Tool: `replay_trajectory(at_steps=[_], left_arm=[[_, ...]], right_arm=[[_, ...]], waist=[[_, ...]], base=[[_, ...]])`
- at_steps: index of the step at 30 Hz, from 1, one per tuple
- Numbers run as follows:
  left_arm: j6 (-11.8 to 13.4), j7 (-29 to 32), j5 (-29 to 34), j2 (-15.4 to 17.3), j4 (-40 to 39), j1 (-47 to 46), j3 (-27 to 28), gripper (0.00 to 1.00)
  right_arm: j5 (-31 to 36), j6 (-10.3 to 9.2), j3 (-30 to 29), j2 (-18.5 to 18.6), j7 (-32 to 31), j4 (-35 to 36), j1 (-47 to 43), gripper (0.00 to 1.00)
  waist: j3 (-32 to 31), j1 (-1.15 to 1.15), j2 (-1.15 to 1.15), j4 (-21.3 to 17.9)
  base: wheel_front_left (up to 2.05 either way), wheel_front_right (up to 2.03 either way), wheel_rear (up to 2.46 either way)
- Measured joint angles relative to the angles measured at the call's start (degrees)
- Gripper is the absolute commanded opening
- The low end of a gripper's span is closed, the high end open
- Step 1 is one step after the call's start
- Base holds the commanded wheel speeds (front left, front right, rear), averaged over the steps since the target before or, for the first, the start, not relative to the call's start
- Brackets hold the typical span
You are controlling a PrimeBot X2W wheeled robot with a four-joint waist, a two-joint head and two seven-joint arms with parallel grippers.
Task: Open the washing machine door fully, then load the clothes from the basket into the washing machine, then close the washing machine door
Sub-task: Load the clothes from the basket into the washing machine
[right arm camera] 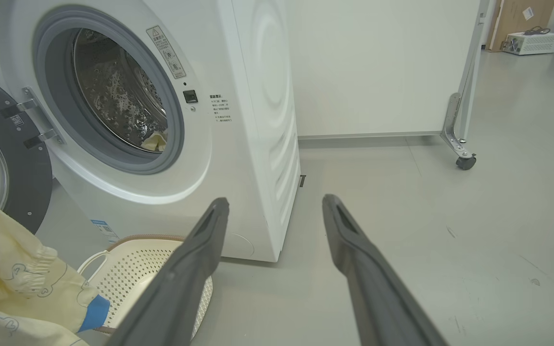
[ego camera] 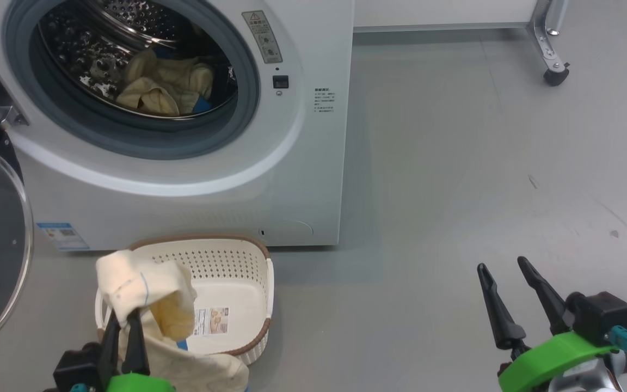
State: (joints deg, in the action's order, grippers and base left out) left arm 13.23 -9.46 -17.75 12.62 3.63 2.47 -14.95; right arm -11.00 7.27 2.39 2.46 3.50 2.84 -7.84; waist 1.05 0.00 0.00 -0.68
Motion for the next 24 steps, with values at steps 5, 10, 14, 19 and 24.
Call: replay_trajectory(at_steps=[5, 10, 14, 19, 24], left_arm=[[0.02, 0.19, 0.0, 0.03, -0.01, 0.0, -0.42, 0.0], [0.13, 0.27, 0.0, 0.01, 0.02, -0.04, -0.79, 0.0], [0.16, 0.83, -0.18, 0.03, 0.75, -0.6, -0.87, 0.0], [-0.11, 1.42, -1.44, 0.03, 3.09, -4.32, -0.7, 0.0], [-1.69, 1.93, -2.92, 0.03, 7.55, -10.83, 0.09, 0.0]], right_arm=[[0.1, 0.0, -0.02, -0.05, 0.01, -0.03, 0.0, 1.0], [0.08, 0.0, -0.01, -0.05, 0.03, -0.08, 0.0, 1.0], [0.08, 0.0, 0.15, -0.05, 0.09, -0.1, 0.02, 1.0], [0.07, 0.0, 0.73, -0.05, 0.11, -0.1, 0.32, 1.0], [-0.09, 0.0, 1.67, -0.07, 0.52, -0.08, 2.34, 1.0]], waist=[[0.01, 0.0, 0.0, -0.02], [0.23, 0.0, 0.0, -0.08], [0.94, 0.0, 0.0, -0.27], [2.55, 0.0, 0.0, -0.8], [5.05, 0.01, 0.0, -1.78]], base=[[0.0, 0.0, 0.0], [0.0, 0.0, 0.0], [0.0, 0.0, 0.0], [0.0, 0.0, 0.0], [0.0, 0.0, 0.0]])
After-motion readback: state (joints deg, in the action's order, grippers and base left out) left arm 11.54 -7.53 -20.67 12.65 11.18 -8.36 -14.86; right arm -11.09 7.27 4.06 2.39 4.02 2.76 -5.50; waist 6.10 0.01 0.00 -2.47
